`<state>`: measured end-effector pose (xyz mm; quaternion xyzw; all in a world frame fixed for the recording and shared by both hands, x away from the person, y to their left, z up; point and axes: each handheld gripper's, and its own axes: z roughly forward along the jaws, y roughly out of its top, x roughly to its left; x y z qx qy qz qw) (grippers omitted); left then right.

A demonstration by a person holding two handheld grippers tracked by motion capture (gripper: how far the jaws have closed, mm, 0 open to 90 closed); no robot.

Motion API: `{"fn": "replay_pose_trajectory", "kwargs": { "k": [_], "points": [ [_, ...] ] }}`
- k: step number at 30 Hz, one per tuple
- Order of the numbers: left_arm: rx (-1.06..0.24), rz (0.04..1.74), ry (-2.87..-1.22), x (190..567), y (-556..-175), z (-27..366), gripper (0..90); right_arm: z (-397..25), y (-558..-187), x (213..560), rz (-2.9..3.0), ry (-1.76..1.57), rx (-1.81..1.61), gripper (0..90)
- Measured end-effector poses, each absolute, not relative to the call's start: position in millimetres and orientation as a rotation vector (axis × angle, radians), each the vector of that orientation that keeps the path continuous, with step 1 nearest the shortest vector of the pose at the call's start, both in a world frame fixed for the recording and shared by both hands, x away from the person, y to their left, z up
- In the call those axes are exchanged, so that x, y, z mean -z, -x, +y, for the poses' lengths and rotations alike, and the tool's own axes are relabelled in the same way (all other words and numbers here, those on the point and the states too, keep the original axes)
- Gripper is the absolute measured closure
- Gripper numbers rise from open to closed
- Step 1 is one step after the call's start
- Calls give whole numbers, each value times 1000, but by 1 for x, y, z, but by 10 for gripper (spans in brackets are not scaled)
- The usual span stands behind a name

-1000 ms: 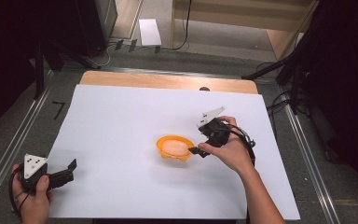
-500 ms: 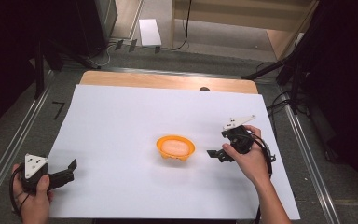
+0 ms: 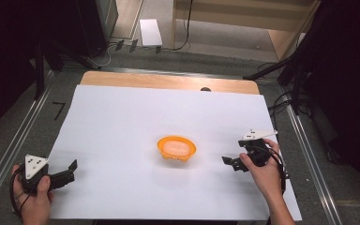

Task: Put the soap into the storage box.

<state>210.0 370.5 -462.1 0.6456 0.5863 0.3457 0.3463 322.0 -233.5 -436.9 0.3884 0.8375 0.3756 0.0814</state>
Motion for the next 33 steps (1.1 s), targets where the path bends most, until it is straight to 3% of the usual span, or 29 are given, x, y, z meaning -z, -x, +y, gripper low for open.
{"fn": "replay_pose_trajectory", "kwargs": {
  "k": [17, 33],
  "points": [
    [-898, 1522, -1677, 462, -210, 370, 0, -258, -292, 461, 2386, -1274, -1188, 63],
    [-895, 1520, -1668, 462, -210, 371, 0, -308, -261, 483, 2213, -1376, -1182, 73]
  ]
}}
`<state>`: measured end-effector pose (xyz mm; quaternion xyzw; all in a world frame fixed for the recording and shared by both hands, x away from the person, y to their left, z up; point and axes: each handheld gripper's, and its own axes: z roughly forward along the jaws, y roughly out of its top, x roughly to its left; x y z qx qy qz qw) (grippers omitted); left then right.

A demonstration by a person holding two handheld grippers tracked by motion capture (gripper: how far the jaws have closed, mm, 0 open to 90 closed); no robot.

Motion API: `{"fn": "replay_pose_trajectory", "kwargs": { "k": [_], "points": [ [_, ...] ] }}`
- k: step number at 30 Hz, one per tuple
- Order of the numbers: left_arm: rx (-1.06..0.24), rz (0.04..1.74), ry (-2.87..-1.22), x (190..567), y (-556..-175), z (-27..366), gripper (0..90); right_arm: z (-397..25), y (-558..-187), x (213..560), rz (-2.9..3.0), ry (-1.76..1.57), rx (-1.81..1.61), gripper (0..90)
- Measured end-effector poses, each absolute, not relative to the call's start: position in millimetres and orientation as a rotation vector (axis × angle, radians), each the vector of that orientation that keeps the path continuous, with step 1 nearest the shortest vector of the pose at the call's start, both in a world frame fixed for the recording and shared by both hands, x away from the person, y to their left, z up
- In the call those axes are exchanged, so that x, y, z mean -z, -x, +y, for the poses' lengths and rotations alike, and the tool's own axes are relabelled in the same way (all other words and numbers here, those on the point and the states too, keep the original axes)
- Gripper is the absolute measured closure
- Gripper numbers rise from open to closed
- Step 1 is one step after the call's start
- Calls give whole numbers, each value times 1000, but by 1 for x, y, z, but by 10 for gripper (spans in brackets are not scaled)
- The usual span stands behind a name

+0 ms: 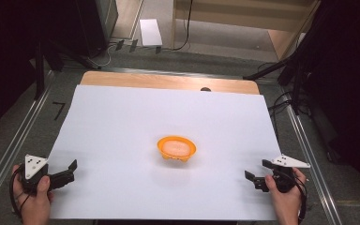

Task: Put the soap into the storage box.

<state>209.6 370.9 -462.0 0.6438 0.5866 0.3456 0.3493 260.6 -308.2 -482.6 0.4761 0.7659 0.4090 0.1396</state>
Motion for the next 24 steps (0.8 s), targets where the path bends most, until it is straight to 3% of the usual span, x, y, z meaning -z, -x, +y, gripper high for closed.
{"fn": "replay_pose_trajectory", "kwargs": {
  "k": [24],
  "points": [
    [-894, 1507, -1666, 462, -208, 371, 0, -349, -221, 488, 2037, -1394, -1200, 50]
  ]
}}
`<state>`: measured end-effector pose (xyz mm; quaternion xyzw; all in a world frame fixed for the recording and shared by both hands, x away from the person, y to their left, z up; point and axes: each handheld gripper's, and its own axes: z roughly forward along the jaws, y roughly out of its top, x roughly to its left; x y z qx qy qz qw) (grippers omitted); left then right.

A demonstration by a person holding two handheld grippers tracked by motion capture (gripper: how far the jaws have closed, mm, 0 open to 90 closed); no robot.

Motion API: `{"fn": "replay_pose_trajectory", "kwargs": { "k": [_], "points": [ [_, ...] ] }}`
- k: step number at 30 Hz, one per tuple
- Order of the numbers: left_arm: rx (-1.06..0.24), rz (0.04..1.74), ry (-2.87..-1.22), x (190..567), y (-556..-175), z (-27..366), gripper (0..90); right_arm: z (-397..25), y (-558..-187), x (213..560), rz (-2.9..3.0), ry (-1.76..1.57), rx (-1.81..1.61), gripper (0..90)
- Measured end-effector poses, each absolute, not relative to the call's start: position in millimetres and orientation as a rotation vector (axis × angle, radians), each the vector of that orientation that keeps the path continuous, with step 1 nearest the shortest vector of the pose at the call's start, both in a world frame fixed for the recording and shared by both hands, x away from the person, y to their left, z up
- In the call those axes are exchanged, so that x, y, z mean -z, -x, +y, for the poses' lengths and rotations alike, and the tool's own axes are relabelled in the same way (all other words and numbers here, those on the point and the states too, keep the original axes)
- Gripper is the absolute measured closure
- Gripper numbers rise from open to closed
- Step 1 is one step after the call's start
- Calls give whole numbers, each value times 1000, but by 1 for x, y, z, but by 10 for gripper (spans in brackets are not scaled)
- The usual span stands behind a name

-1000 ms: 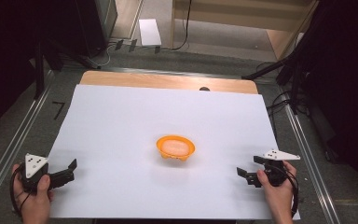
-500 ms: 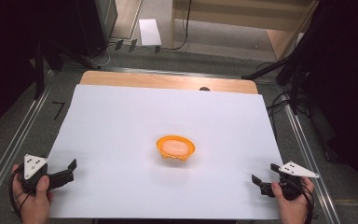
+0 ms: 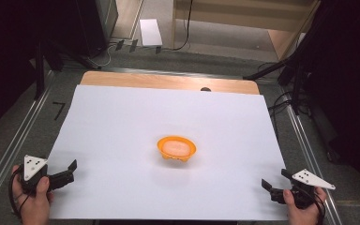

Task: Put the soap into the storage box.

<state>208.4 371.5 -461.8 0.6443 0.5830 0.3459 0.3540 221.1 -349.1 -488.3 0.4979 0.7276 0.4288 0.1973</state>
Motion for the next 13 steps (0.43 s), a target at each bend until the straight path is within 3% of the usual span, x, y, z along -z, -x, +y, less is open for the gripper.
{"fn": "replay_pose_trajectory", "kwargs": {
  "k": [13],
  "points": [
    [-888, 1520, -1668, 462, -210, 371, 0, -347, -224, 486, 2021, -1426, -1213, 49]
  ]
}}
